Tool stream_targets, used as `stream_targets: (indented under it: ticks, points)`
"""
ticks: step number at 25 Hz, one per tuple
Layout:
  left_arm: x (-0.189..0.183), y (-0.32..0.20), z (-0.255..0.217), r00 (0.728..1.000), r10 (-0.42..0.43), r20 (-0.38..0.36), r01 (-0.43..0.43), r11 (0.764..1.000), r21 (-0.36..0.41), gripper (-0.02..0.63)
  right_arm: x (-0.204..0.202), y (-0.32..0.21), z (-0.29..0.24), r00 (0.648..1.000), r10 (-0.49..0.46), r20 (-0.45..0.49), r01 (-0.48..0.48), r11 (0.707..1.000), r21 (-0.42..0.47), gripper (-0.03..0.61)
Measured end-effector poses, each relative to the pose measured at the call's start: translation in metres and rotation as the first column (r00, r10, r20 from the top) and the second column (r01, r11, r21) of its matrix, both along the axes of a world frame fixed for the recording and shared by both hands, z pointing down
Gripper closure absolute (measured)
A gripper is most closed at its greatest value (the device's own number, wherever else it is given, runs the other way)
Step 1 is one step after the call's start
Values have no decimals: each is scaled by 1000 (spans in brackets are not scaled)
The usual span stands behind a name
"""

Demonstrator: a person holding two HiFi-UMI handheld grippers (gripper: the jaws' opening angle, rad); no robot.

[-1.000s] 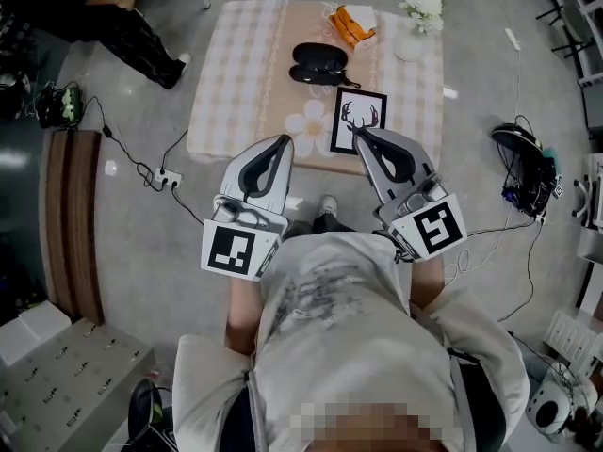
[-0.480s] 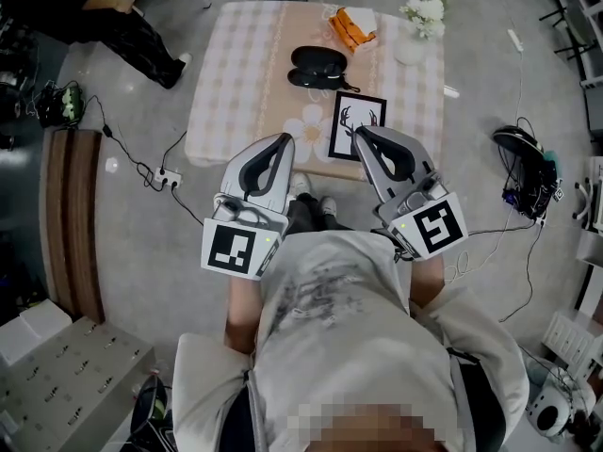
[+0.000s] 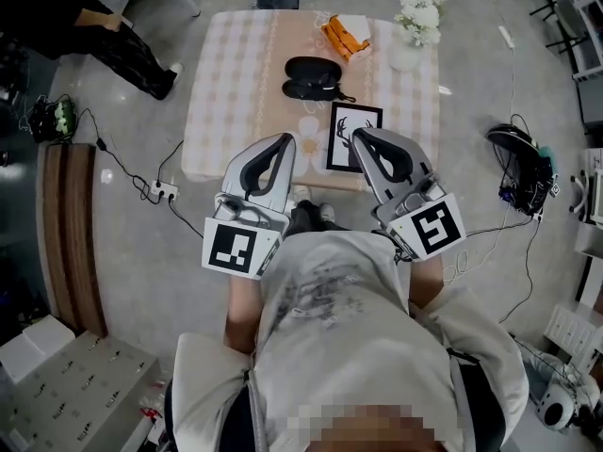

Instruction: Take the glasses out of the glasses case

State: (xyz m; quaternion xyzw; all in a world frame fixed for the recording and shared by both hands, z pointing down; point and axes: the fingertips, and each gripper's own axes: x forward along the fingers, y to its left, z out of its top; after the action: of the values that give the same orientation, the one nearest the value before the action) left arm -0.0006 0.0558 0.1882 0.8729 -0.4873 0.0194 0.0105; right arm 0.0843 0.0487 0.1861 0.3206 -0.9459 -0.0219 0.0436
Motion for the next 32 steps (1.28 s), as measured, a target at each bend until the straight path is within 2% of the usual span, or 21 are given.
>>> stream_targets:
  ticks: [32]
  points:
    - [-49,-95,18,993,98,-59,-100,995,-32,606,-44,-86,16,991,104,-89,-108,993,-40,561]
